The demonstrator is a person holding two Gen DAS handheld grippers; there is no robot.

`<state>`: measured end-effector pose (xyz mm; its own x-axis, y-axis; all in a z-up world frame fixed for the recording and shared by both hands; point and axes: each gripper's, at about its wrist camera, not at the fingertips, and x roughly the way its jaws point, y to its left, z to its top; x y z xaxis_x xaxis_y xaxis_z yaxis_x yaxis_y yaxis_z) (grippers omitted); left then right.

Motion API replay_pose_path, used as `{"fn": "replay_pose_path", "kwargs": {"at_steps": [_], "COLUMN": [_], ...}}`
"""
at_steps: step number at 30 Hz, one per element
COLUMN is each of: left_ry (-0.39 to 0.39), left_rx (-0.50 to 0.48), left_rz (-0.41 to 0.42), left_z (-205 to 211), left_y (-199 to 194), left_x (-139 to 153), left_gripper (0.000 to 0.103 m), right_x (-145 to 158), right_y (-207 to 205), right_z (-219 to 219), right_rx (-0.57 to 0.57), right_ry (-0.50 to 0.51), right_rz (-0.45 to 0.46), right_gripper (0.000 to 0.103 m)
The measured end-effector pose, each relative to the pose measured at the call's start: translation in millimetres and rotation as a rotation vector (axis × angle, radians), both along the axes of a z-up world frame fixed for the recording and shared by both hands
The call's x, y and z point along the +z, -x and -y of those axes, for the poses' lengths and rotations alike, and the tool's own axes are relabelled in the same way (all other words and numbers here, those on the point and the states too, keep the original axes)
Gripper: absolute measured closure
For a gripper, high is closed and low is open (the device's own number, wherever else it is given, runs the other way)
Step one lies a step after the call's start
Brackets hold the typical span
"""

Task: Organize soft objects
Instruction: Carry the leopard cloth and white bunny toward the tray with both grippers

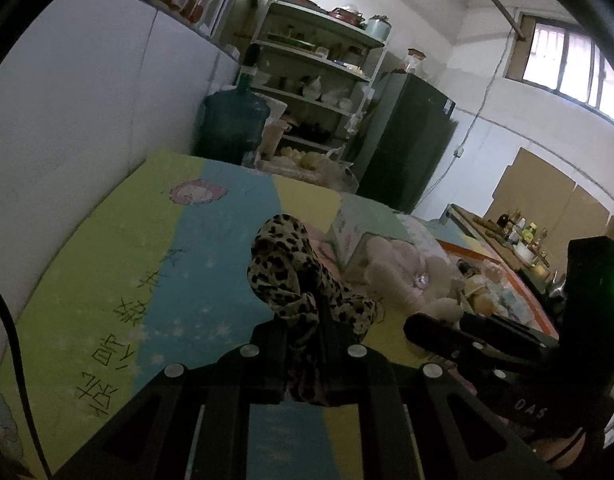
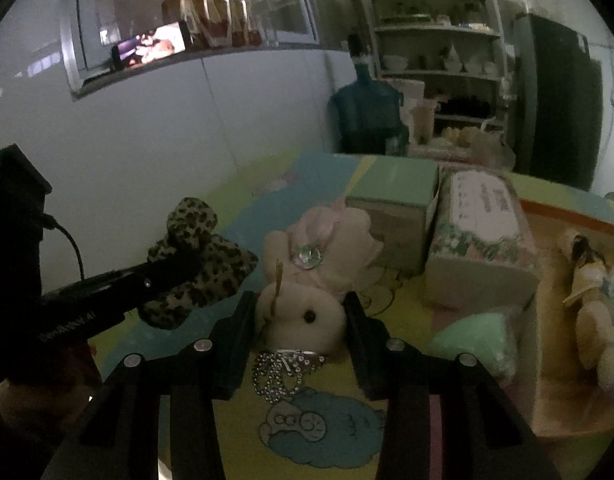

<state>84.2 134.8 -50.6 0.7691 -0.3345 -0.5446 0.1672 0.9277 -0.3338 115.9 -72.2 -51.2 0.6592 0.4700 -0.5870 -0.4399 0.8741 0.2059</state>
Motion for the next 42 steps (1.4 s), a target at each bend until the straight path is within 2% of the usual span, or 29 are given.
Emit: {"fn": "replay_pose_path", "kwargs": {"at_steps": [10, 18, 31, 42], "left_ry": [-0.006, -0.002, 0.001, -0.016], "left_rx": [-0.028, -0.078, -0.202, -0.306], "left_rz": [0.044, 0.076, 0.115, 0.103], "left_z": [19, 49, 123, 186], "left_y": [7, 3, -8, -22], "left_x": [18, 32, 47, 48], "left_gripper": [0.091, 0.091, 0.091, 0.091], "right_x": [22, 30, 44, 43], "right_y": [16, 26, 36, 44], "right_z": [21, 48, 114, 172], "right_rx": [-0.024, -0.063, -0.169, -0.269], "right_ry": [-0.023, -0.047, -0.060, -0.077], "right_rz": [0.065, 0.091, 0.128, 0.131], "right_gripper": [0.059, 0.059, 0.059, 0.059]}}
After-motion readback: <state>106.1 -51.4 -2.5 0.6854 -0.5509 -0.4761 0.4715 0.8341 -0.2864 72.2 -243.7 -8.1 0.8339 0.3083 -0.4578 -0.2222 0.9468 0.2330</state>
